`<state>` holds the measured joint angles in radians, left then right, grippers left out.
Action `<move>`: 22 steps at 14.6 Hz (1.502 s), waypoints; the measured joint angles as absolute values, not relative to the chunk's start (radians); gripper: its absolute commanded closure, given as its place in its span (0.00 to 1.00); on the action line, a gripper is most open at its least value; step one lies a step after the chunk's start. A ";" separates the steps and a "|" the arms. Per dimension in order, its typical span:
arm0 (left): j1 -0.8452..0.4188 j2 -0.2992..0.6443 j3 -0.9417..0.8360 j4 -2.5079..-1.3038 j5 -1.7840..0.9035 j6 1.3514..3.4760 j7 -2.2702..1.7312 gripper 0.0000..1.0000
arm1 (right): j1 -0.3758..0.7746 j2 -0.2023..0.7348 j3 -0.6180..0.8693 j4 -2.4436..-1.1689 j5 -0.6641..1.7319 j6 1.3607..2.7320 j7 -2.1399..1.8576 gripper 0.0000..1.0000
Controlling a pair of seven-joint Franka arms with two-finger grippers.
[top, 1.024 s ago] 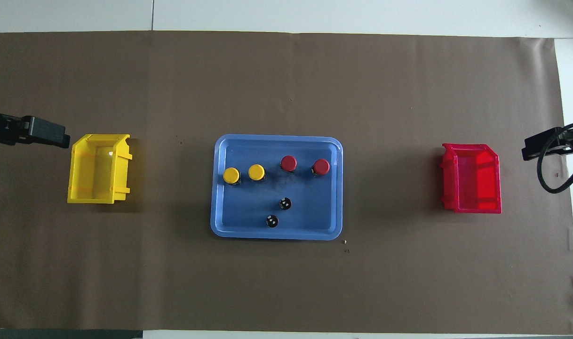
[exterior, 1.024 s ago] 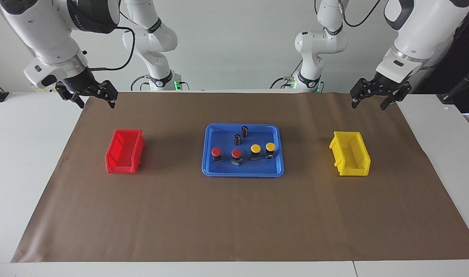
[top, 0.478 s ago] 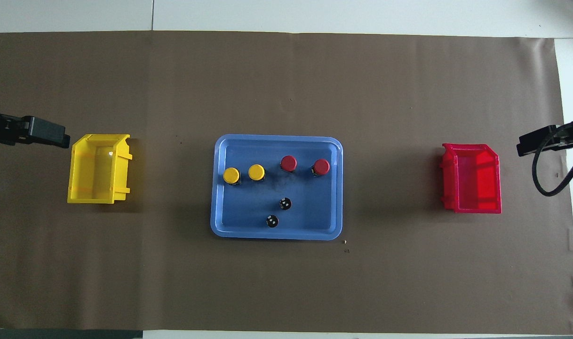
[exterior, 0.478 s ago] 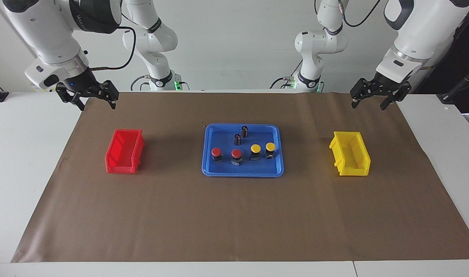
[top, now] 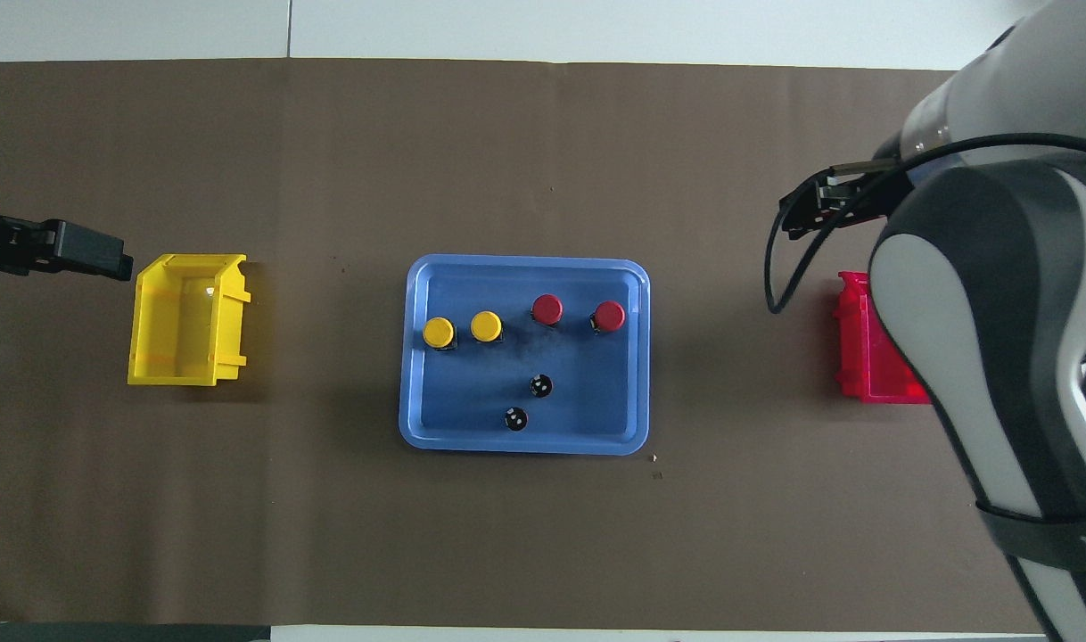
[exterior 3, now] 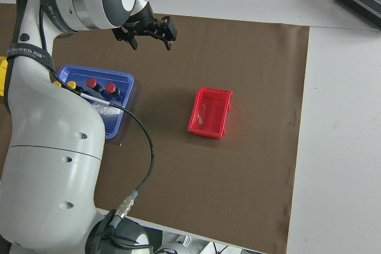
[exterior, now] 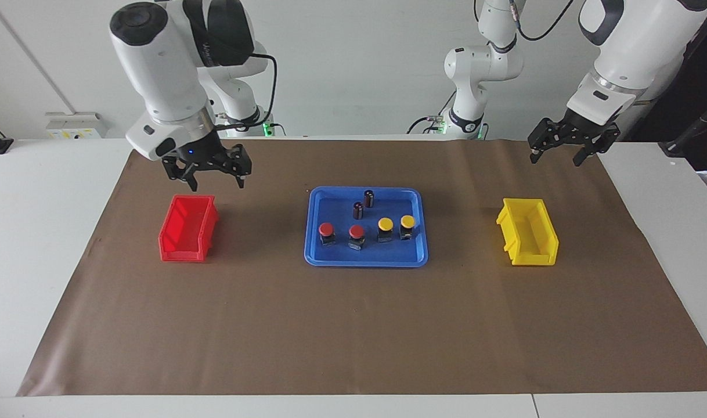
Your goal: Sort red and yellow buttons by color
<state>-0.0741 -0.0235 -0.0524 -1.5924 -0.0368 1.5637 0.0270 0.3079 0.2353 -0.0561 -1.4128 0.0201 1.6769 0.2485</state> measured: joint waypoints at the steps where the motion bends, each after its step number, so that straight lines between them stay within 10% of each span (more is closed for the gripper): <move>1: -0.074 -0.023 -0.052 -1.592 -0.037 1.564 0.027 0.00 | 0.346 0.273 -0.051 -1.406 0.021 1.744 0.317 0.00; 8: -0.074 -0.023 -0.052 -1.592 -0.037 1.564 0.027 0.00 | 0.480 0.435 -0.045 -1.477 0.022 1.928 0.491 0.00; 22: -0.074 -0.023 -0.052 -1.592 -0.037 1.564 0.027 0.00 | 0.537 0.387 -0.045 -1.723 0.022 2.068 0.523 0.26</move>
